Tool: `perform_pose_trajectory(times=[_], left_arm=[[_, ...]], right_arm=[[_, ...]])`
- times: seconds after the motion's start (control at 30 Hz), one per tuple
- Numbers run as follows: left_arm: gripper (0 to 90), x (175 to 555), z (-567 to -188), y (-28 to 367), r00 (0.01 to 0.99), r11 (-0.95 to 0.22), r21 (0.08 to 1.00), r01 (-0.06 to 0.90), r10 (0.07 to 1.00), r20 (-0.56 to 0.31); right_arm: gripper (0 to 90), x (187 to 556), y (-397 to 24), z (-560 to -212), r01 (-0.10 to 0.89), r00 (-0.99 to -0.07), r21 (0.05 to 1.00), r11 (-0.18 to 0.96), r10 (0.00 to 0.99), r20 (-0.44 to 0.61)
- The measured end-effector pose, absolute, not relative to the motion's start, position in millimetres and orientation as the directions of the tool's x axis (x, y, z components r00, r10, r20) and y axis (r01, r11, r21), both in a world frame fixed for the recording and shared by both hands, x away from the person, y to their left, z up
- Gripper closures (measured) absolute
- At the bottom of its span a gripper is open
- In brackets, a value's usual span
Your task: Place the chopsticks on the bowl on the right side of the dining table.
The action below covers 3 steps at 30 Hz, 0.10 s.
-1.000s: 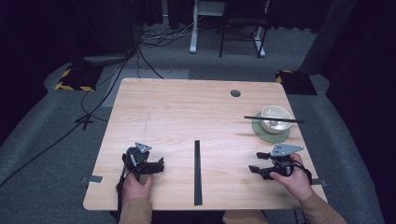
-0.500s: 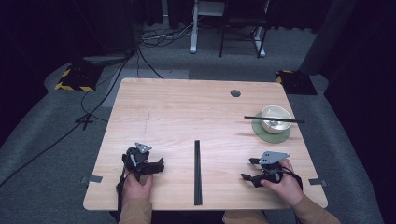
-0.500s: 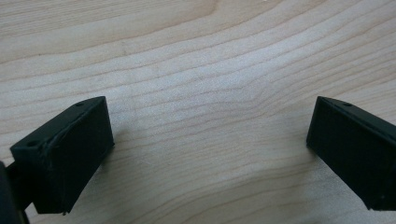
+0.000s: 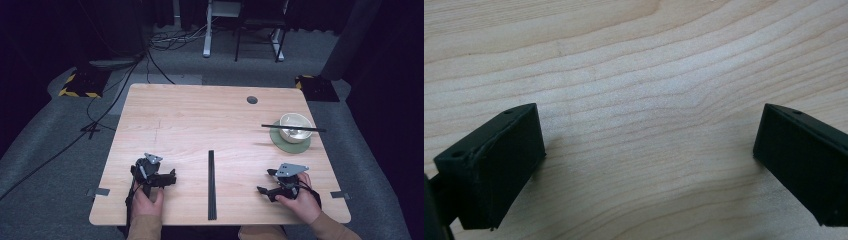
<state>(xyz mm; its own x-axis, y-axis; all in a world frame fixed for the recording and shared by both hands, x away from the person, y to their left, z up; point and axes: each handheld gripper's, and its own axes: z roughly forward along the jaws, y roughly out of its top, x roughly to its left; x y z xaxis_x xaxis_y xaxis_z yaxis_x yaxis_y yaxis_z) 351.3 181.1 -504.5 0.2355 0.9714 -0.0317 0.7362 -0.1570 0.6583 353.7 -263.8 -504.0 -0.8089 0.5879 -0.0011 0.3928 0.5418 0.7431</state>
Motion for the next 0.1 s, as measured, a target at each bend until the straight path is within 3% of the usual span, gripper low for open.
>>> perform_pose_trajectory(times=[0.1], left_arm=[[0.3, 351.2, -504.5, 181.0, 0.235, -0.156, 0.658, 0.736, 0.971, -0.032]], right_arm=[[18.9, 353.5, -263.7, -504.0, 0.395, -0.807, 0.743, 0.54, 0.591, 0.0]])
